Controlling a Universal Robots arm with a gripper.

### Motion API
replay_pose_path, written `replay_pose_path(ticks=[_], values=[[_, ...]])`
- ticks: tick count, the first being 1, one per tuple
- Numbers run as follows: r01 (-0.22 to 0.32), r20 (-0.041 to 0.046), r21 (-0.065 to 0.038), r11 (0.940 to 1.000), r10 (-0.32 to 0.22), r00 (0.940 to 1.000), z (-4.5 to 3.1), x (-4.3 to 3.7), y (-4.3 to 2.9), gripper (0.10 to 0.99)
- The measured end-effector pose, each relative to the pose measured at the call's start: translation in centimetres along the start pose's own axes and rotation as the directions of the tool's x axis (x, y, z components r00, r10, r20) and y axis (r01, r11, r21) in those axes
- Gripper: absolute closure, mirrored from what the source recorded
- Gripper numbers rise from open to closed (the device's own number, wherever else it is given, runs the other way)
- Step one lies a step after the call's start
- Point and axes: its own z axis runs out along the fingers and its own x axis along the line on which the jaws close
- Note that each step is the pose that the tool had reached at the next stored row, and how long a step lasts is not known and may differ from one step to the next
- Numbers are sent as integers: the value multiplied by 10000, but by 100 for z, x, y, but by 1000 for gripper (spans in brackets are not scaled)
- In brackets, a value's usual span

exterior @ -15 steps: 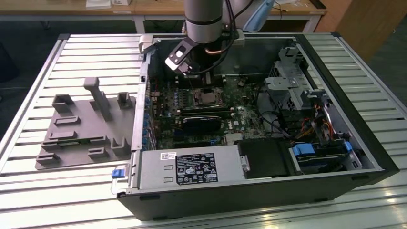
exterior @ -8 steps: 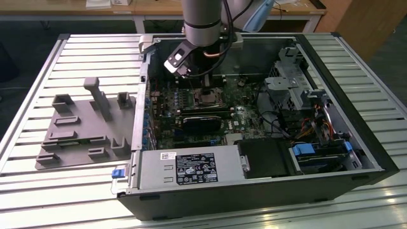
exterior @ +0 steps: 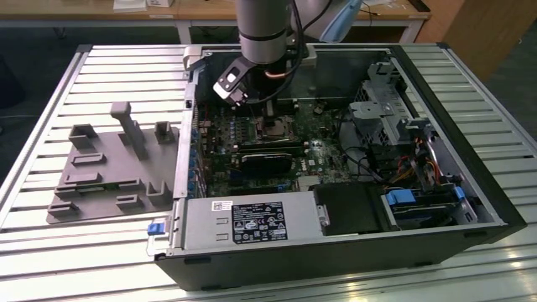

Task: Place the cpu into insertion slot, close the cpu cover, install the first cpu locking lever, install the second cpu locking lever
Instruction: 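Close the cpu cover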

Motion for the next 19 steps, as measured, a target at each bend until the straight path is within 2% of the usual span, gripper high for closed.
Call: replay_pose_path(ticks=[4,19], values=[[0,-1,-23,10000,0,10000,19,0,-26,984],[0,1,-52,10000,0,10000,60,-1,-34,984]])
